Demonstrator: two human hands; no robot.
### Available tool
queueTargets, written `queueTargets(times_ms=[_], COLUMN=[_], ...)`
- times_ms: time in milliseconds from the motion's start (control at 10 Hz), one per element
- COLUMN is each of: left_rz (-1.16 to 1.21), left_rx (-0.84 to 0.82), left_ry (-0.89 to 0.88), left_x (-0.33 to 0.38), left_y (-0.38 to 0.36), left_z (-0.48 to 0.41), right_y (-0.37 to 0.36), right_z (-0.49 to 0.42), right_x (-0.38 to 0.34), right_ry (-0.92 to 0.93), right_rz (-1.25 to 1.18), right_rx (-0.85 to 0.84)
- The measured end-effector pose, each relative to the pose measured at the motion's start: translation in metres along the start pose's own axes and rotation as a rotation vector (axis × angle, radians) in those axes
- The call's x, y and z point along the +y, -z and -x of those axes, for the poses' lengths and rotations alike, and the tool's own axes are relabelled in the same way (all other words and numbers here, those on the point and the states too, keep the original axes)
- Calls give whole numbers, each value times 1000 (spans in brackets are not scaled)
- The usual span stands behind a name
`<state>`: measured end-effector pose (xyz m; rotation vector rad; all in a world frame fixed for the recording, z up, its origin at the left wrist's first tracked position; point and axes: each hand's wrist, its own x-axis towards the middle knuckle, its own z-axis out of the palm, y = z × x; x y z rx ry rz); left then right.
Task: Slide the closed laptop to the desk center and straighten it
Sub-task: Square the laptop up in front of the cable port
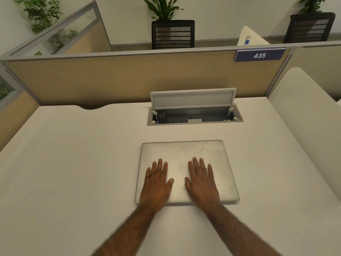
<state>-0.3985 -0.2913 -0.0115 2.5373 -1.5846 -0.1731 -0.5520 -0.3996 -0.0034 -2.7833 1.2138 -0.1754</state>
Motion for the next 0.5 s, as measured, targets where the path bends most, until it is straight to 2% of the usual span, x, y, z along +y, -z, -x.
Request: queueTargets(times_ms=[400,500], left_rz=[-51,-53], left_rx=[-33,35], left_ry=[9,3], left_x=[1,-1], left_y=[1,5], left_z=[1,-7], right_y=[-3,5], right_z=[-1,-12], right_x=[-4,-6], right_ry=[-47,-40], right_rz=[-11,-3], right_rx=[-97,-61])
